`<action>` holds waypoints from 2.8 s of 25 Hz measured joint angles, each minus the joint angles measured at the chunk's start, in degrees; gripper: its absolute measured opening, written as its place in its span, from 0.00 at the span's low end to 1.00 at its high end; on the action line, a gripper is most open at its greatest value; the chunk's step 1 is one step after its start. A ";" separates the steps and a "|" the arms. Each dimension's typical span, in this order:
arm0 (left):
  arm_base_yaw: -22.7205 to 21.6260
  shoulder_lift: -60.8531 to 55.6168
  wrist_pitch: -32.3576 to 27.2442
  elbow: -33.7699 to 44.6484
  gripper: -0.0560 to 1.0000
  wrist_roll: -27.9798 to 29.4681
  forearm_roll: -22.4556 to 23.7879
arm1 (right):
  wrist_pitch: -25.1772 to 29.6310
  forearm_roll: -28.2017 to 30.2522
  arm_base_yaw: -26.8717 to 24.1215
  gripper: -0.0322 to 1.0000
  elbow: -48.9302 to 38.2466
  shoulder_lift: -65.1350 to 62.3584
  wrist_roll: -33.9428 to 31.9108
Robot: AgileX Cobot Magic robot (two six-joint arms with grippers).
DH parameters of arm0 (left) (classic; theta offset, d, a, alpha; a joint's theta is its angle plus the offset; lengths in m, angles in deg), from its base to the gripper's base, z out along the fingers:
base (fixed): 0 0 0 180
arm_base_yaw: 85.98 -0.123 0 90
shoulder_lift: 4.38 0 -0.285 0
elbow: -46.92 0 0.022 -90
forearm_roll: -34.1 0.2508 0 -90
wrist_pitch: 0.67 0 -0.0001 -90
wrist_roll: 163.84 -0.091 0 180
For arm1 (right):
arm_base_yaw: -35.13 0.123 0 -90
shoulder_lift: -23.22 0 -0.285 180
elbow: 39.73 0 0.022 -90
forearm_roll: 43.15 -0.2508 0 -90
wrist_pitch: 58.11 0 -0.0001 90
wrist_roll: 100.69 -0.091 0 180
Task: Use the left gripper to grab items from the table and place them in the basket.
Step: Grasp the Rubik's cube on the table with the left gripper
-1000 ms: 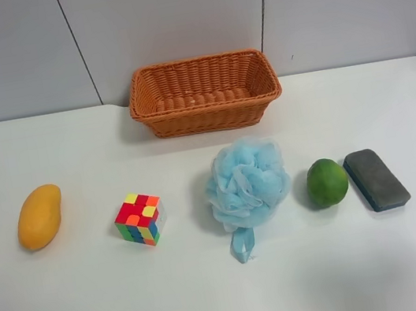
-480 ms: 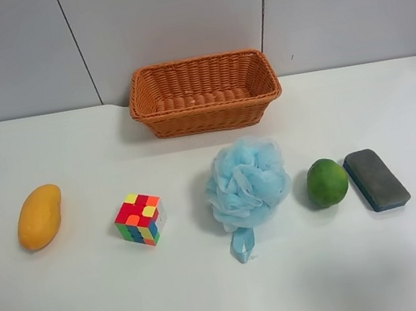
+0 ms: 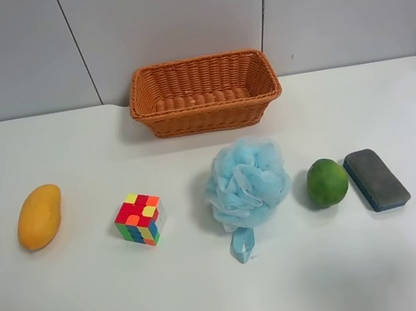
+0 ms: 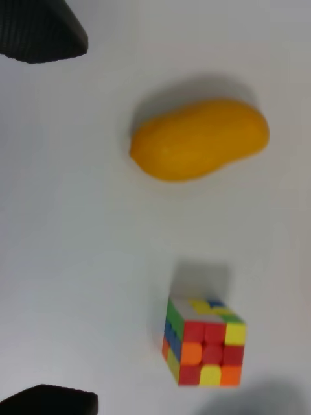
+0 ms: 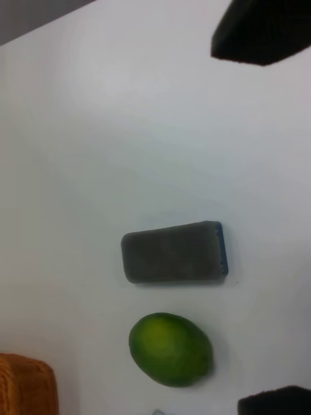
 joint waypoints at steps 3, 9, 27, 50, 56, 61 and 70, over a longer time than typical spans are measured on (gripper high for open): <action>2.48 4.34 0.35 0.00 0.99 -5.39 -3.56 | 0.00 0.00 0.00 0.99 0.00 0.00 0.00; 14.10 13.66 4.45 -0.61 0.99 -7.60 -4.75 | 0.00 0.00 0.00 0.99 0.00 0.00 0.00; 35.14 49.74 15.09 -14.59 0.99 1.06 7.67 | 0.00 0.00 0.00 0.99 0.00 0.00 0.00; 31.48 56.51 20.91 -14.59 0.91 10.48 4.26 | 0.00 0.00 0.00 0.99 0.00 0.00 0.00; 31.52 57.05 21.36 -14.59 0.93 10.59 3.98 | 0.00 0.00 0.00 0.99 0.00 0.00 0.00; 31.52 61.05 23.47 -14.59 0.93 10.70 3.69 | 0.00 0.00 0.00 0.99 0.00 0.00 0.00; 31.52 64.39 26.31 -14.59 0.89 10.70 2.96 | 0.00 0.00 0.00 0.99 0.00 0.00 0.00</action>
